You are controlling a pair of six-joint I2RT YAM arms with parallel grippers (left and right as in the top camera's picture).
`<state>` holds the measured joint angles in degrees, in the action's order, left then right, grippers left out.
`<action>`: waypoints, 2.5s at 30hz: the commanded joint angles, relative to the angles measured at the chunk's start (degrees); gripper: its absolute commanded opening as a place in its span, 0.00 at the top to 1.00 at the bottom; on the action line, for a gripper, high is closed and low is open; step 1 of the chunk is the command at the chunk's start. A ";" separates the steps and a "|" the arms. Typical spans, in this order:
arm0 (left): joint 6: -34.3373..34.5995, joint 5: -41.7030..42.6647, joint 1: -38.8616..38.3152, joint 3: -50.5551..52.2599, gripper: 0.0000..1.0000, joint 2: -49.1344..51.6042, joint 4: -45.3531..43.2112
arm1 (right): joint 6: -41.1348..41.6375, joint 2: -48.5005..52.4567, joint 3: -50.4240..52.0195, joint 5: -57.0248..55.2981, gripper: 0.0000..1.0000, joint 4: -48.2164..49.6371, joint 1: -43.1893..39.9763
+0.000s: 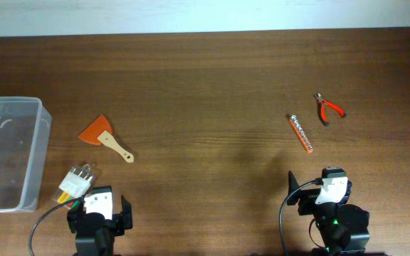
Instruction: Pack container
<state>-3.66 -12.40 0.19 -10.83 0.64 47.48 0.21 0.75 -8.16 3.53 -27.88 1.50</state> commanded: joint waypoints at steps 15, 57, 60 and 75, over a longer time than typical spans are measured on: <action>-0.94 -0.44 0.35 -0.35 0.01 -0.24 0.07 | 0.52 -0.39 0.22 0.70 0.01 -0.59 0.35; -0.96 -1.38 0.35 -0.35 0.01 -0.24 -1.51 | 0.55 -0.39 0.22 0.72 0.01 -0.57 0.35; -0.94 -1.75 0.35 -0.35 0.01 -0.24 -3.69 | 0.52 -0.39 0.22 0.70 0.01 -0.57 0.35; 18.64 4.17 0.35 -14.84 0.01 15.76 -12.26 | 0.55 -0.39 0.22 0.72 0.01 -0.57 0.35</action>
<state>12.10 -9.82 0.21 -19.20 9.34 35.18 0.23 0.75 -8.16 3.79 -27.92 1.50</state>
